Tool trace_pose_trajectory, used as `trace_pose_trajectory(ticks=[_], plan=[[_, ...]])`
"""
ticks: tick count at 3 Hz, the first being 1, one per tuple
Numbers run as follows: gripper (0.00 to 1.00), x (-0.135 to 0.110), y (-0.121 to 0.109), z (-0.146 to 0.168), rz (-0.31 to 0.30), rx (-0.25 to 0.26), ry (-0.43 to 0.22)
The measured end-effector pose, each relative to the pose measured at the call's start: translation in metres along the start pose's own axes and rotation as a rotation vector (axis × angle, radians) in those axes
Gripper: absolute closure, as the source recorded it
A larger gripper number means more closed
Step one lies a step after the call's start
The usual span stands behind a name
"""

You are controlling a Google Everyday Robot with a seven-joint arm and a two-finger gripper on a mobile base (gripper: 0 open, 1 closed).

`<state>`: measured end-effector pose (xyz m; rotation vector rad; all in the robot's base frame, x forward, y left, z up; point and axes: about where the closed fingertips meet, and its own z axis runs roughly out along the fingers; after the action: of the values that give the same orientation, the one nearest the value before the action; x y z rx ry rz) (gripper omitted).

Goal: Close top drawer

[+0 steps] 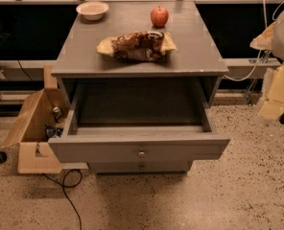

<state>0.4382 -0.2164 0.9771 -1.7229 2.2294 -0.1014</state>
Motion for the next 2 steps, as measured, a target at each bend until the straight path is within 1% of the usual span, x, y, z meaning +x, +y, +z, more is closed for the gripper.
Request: trace_pose_trajectory(ticks=[1,2], plan=[[0.0,0.0,0.0,0.0,0.0,0.0,0.0],[0.0,0.0,0.007,0.03,0.023,-0.023,-0.003]])
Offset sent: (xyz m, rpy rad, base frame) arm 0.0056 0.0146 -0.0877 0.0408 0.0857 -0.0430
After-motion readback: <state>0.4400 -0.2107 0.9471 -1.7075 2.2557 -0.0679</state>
